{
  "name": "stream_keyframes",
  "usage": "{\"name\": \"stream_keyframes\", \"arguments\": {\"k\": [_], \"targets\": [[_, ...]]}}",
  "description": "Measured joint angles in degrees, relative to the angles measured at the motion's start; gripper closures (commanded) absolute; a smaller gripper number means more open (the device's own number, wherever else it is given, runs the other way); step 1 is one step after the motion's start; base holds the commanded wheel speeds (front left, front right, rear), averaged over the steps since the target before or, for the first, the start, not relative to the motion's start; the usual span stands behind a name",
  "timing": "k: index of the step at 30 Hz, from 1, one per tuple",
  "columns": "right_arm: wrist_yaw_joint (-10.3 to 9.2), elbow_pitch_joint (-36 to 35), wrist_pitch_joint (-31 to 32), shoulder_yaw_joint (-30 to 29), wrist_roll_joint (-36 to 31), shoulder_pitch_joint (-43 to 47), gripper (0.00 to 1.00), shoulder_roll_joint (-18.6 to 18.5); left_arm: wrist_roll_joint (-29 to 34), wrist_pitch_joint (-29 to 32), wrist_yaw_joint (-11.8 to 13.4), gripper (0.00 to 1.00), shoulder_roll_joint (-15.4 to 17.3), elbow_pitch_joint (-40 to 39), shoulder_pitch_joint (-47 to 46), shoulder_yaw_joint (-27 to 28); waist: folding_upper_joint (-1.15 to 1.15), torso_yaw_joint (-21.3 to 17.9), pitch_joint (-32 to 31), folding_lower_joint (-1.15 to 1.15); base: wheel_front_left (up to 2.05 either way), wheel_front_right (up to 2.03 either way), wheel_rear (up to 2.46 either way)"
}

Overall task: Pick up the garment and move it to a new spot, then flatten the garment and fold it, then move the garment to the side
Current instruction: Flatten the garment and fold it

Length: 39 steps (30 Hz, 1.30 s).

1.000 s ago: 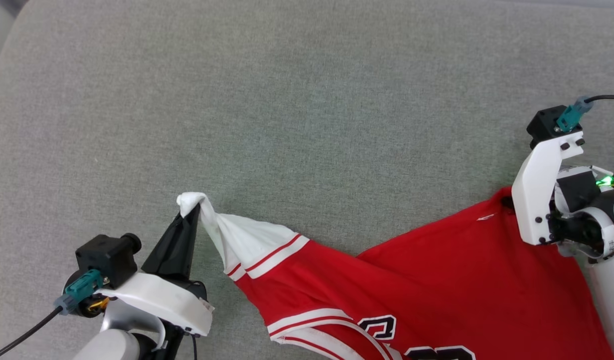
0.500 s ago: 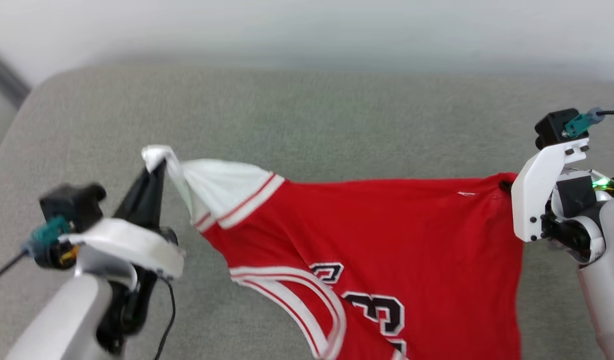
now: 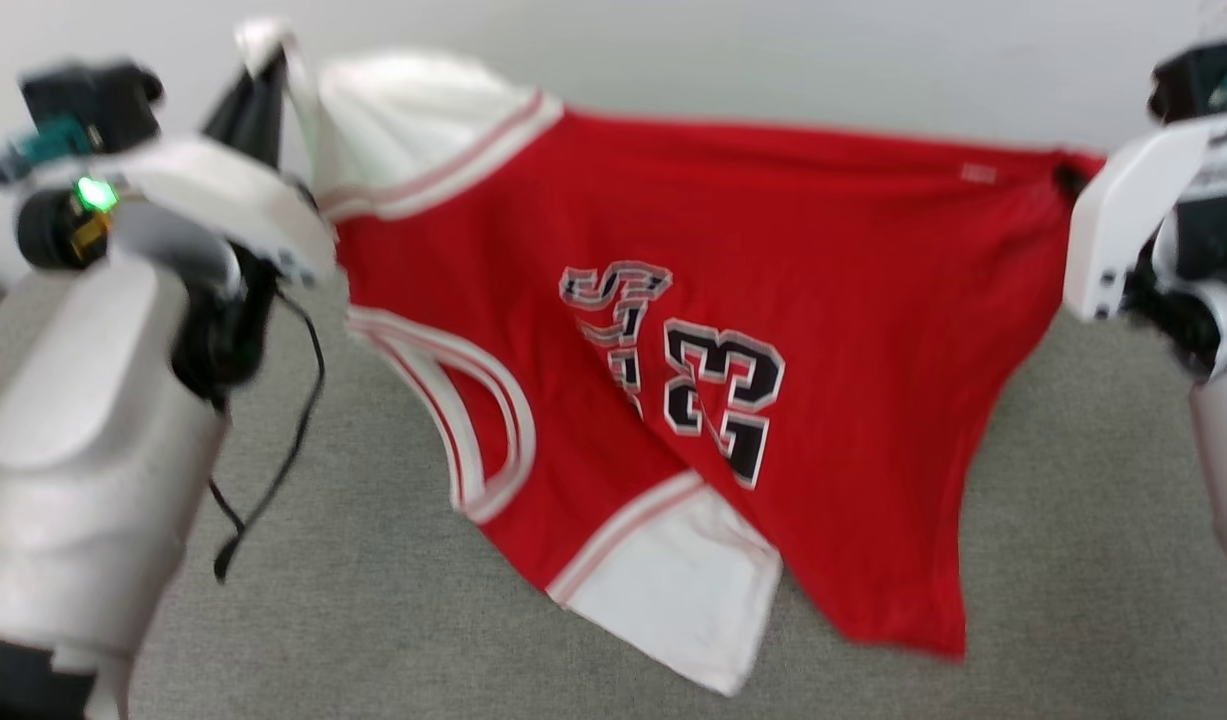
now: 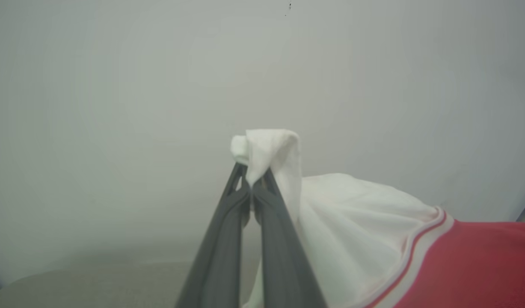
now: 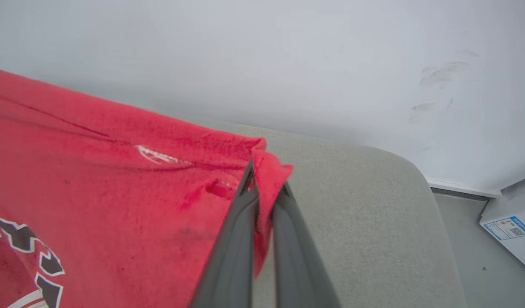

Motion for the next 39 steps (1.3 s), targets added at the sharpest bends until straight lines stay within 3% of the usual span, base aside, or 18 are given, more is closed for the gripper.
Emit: {"name": "stream_keyframes", "arguments": {"k": [8, 21, 39], "targets": [[0.02, 3.4, -5.2, -2.2, -3.9, -12.3, 1.0, 1.1, 3.1, -1.2, -1.9, 1.0, -0.1, 10.1, -17.1, 0.0, 0.0, -1.2, 5.4, 0.0, 0.0, 0.0, 0.0], [0.03, 3.5, -10.9, -5.7, -10.6, -31.4, 1.0, 0.5, 6.8, -4.9, -4.3, 1.0, 1.4, 15.3, -39.4, 0.5, 0.0, -2.3, 19.9, 0.01, 0.0, 0.0, 0.0], [0.02, 8.8, -17.2, -3.4, -11.6, -41.6, 1.0, 3.4, 6.7, -6.3, -6.4, 1.0, 1.3, 19.6, -45.0, 0.4, 0.0, -2.0, 35.4, 0.02, 0.0, 0.0, 0.0]]}}
